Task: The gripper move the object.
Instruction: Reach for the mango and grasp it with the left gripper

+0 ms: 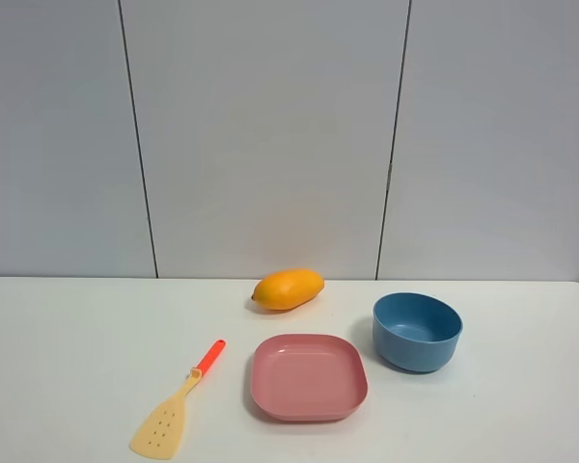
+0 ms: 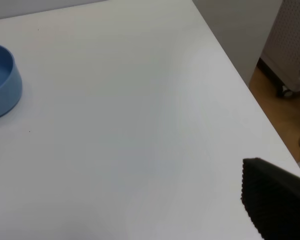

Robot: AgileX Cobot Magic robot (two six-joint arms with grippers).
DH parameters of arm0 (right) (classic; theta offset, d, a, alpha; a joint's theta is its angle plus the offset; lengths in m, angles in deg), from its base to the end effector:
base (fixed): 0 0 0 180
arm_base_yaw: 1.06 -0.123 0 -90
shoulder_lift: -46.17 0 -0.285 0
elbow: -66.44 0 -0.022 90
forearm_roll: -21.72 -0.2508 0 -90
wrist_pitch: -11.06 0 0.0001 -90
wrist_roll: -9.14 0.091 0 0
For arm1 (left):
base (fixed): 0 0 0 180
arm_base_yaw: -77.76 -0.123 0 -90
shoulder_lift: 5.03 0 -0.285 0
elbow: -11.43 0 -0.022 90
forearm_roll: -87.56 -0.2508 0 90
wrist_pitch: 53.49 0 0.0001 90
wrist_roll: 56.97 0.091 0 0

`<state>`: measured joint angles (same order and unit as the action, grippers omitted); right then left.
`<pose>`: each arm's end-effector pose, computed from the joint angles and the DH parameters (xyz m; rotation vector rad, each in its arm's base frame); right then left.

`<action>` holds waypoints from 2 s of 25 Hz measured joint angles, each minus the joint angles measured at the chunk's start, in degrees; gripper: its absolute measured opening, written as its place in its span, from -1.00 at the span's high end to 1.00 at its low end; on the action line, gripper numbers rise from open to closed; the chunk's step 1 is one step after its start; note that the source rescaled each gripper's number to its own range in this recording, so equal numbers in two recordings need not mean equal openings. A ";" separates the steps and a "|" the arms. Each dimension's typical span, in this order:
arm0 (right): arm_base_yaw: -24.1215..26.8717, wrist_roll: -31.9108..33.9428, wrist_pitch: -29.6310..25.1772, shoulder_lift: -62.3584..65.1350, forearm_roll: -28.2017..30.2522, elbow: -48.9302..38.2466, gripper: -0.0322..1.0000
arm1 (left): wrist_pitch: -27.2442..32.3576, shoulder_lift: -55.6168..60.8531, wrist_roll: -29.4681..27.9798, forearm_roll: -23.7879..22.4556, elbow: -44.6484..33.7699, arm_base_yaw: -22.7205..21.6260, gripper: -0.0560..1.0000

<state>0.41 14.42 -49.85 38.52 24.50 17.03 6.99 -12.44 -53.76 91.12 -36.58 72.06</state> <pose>-0.0038 -0.0038 0.2731 0.1231 2.0543 -0.0171 -0.0064 -0.0056 0.2805 -0.0406 2.0210 0.0245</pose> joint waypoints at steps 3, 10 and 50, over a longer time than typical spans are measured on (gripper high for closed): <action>0.00 0.00 0.00 0.00 0.00 0.00 -1.00 | 0.00 0.00 0.00 0.00 0.00 0.00 -1.00; 0.00 0.00 0.00 0.00 0.00 0.00 -1.00 | 0.00 0.00 0.00 0.00 0.00 0.00 -1.00; 0.00 0.00 0.00 0.00 0.00 0.00 -1.00 | 0.00 0.00 0.00 0.00 0.00 0.00 -1.00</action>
<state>0.41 14.42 -49.85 38.52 24.50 17.03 6.99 -12.44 -53.76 91.12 -36.58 72.06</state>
